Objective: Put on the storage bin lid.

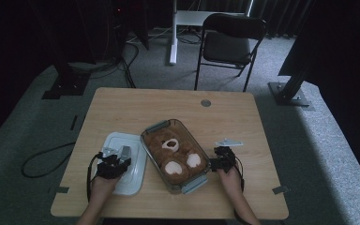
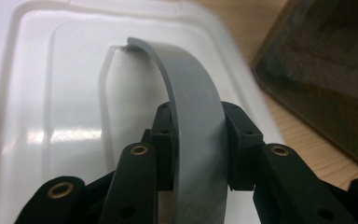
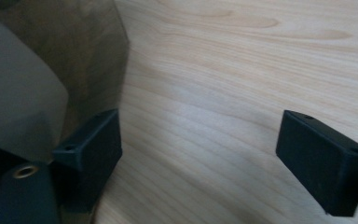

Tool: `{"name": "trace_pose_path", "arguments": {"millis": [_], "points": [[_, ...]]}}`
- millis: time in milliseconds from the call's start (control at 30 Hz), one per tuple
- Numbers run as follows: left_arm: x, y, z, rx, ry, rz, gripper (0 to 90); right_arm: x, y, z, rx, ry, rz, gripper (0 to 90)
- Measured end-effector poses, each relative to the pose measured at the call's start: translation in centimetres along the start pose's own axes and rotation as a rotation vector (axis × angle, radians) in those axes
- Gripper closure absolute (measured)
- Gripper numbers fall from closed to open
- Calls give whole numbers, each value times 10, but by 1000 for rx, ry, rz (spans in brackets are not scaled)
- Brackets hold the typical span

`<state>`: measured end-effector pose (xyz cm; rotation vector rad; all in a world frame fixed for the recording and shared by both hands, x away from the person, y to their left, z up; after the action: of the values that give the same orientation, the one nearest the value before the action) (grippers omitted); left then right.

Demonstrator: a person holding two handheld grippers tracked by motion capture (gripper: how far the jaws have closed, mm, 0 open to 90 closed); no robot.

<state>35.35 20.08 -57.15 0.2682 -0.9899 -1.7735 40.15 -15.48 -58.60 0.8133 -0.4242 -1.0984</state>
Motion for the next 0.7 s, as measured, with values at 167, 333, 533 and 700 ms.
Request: {"name": "trace_pose_path", "arguments": {"millis": [167,333,533,700], "points": [[-6,8,17,77,17,30,711,-1,-1,-1,3,33,-8,140],[-6,27,52,196,39,41,714,-8,-5,-3,-5,106,-14,140],[14,48,95,302,-7,12,713,-26,-8,-9,-20,103,49,141],[43,57,113,319,-109,-27,714,-38,-7,-10,-14,88,75,143]]}}
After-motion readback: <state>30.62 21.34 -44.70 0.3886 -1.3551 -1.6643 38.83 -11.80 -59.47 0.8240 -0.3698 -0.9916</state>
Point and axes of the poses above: each handheld gripper's, and its own axes: z roughly backward along the jaws, y roughly out of its top, x roughly to its right, the point moved 7 cm from there along -z, roughly forward along the jaws, and after that the axes turned 10 degrees about -y, right-handed, at the moved point
